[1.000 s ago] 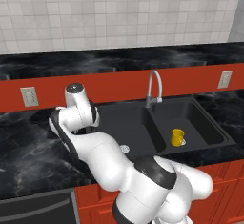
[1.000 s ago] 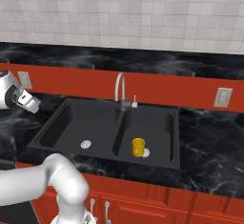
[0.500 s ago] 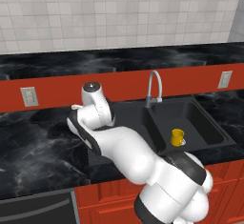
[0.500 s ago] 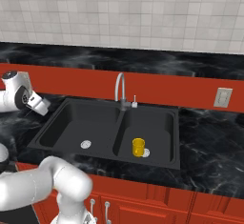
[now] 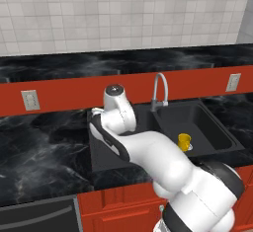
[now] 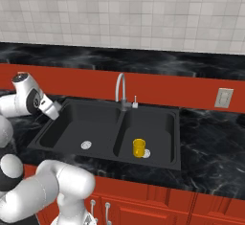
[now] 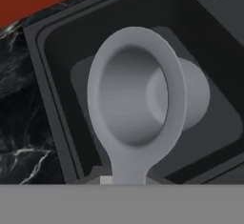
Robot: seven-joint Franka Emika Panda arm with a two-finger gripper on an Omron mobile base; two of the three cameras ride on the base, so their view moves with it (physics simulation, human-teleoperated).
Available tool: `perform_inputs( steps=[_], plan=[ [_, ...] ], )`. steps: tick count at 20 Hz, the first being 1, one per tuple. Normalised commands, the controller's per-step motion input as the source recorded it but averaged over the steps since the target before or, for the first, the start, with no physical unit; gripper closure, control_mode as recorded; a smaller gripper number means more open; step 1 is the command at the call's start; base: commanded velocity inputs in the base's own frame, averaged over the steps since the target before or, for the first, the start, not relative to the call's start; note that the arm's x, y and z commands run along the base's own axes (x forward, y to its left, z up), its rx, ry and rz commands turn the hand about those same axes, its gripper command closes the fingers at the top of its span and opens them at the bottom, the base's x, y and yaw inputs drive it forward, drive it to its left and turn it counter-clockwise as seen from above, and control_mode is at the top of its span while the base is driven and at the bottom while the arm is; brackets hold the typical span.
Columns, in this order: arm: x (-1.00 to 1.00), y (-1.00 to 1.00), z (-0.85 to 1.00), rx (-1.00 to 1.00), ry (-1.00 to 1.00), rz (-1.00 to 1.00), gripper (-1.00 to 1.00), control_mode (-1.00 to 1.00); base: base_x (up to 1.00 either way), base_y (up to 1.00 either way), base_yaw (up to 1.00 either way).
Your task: Move any existing items from the left basin to the right basin for drying. Then move the measuring cup from the counter to the left basin of the sink for washing.
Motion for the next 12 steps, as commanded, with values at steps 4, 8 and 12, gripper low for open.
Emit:
perform_inputs(
  steps=[4,8,12],
  plan=[
    [0.0,-0.44,-0.12,0.01,0.0,-0.02,1.0,-1.0,0.0,0.0,0.0],
    [0.0,-0.46,-0.16,0.02,0.0,0.0,1.0,-1.0,0.0,0.0,0.0],
    [0.0,-0.43,-0.21,0.03,0.0,0.0,1.0,-1.0,0.0,0.0,0.0]
  ],
)
